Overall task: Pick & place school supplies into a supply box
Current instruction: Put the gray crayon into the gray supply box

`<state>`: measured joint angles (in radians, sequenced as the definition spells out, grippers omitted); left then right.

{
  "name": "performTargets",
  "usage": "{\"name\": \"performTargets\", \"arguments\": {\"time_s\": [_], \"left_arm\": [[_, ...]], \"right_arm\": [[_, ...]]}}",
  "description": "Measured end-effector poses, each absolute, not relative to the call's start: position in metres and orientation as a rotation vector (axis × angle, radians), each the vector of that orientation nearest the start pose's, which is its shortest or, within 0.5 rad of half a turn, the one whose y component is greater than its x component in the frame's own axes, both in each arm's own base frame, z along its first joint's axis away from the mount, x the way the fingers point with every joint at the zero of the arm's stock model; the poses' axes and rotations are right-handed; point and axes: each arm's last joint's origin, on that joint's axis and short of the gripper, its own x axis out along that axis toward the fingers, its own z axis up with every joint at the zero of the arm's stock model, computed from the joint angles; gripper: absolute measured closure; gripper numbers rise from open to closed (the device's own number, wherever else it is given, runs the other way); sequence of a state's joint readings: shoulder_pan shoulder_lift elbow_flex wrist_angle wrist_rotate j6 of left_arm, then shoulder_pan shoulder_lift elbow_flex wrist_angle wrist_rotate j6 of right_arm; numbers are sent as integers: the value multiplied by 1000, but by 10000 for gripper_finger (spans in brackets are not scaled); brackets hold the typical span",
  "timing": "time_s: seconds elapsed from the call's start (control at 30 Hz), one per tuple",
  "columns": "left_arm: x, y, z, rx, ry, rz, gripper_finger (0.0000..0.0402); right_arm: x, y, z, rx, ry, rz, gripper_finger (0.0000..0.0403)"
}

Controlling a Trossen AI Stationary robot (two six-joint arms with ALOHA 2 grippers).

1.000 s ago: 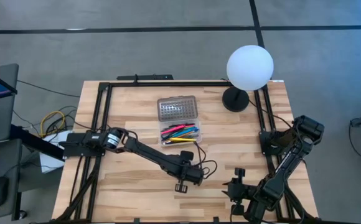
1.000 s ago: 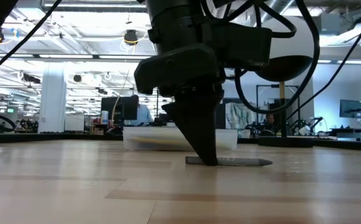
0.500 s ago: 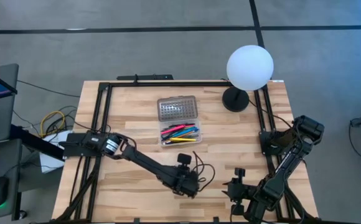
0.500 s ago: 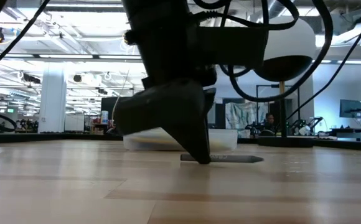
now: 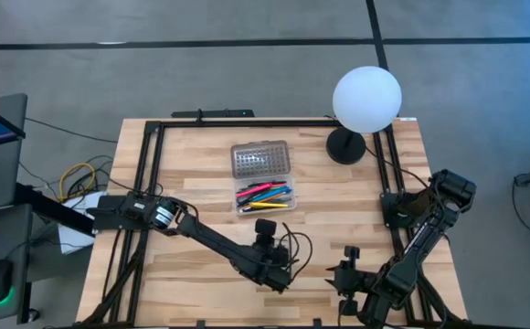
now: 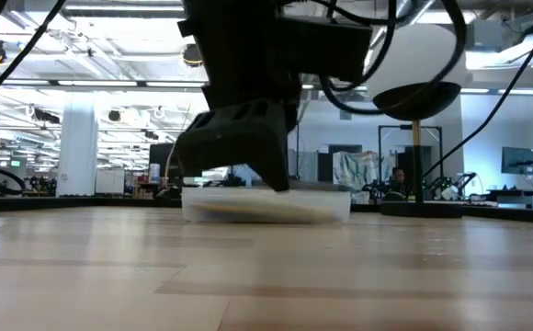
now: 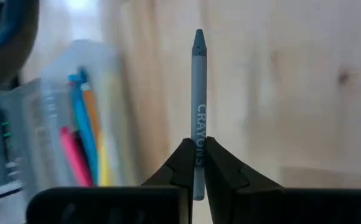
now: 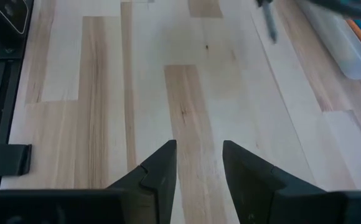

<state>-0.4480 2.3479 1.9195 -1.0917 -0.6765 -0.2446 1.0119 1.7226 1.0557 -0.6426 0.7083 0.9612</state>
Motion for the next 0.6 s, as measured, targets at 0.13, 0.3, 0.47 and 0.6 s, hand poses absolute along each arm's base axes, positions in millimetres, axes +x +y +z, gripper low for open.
{"name": "performTargets", "arguments": {"time_s": [0.13,0.3,0.47,0.6], "left_arm": [[415,-176,164,655,1248,429,393],[407,-163,177,734,1278,585,393],[405,-137,180,744,1354,682,393],[408,-115,175,741,1401,715,392]], "right_arm": [[182,255,173,-97,841,-159,281],[182,255,173,-98,838,-161,281],[182,255,173,-98,838,-161,281],[182,255,174,-98,838,-161,281]]}}
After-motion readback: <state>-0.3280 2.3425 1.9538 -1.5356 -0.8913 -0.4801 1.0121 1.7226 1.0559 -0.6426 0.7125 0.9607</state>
